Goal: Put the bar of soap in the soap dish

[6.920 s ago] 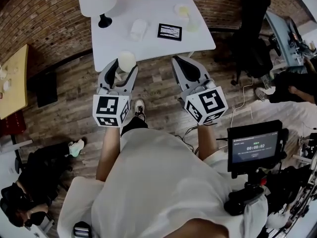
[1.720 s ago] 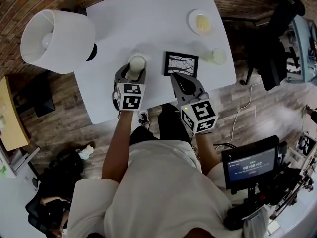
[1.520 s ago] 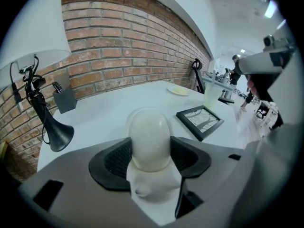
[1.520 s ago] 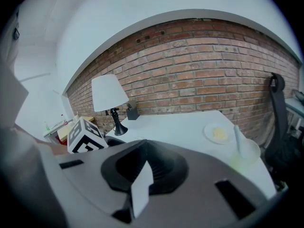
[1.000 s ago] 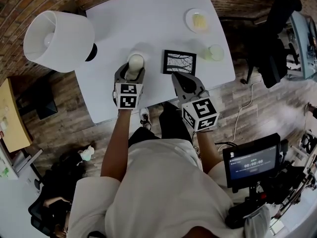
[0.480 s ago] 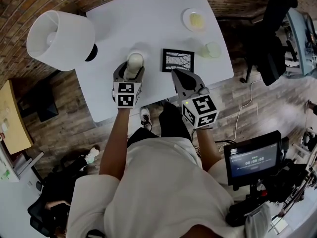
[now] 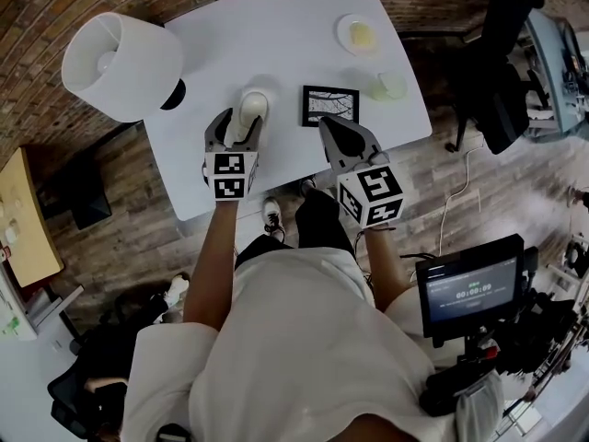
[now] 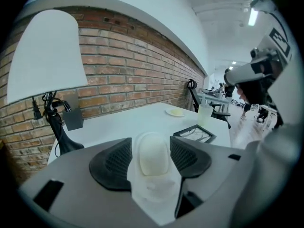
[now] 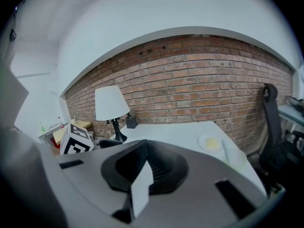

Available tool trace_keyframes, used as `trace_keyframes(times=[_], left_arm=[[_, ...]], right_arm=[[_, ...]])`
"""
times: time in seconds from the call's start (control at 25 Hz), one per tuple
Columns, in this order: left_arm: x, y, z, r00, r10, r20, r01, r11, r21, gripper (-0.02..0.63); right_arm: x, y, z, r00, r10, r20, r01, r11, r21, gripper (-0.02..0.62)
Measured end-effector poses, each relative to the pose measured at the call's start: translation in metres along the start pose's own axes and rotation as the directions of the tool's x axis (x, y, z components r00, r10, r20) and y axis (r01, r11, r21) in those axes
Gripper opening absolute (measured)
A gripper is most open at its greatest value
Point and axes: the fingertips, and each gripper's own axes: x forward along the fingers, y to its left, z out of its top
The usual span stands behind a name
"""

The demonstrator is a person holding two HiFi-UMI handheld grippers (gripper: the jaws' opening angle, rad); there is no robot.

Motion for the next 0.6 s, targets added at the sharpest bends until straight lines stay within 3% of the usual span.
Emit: trace_keyframes(times=[0.16,0.36,0.6], left_arm=[[-0.022,-0.004,0.016,1.000,-0.010,0.025,0.009,0.999,0.042,0.232],[-0.037,-0.016,0.019,1.000,-0.014,0.015,0.012,0.989,0.148,0.146],[-0.062,-0.034,0.044,0.994,-0.069,0.079,0.058,0.989,0.136,0.036]], right_arm=[[-0.013,0.012,0.009,1.000,-0.006,0.027,0.006,1.000,-0.013,0.005],[-0.024,0.019,0.014,0.999,-0.012,0.049,0.013,1.000,-0.026,0.005],[-0.041,0.022,0.028,0.996,-0.027,0.086,0.031,0.999,-0.042,0.005]])
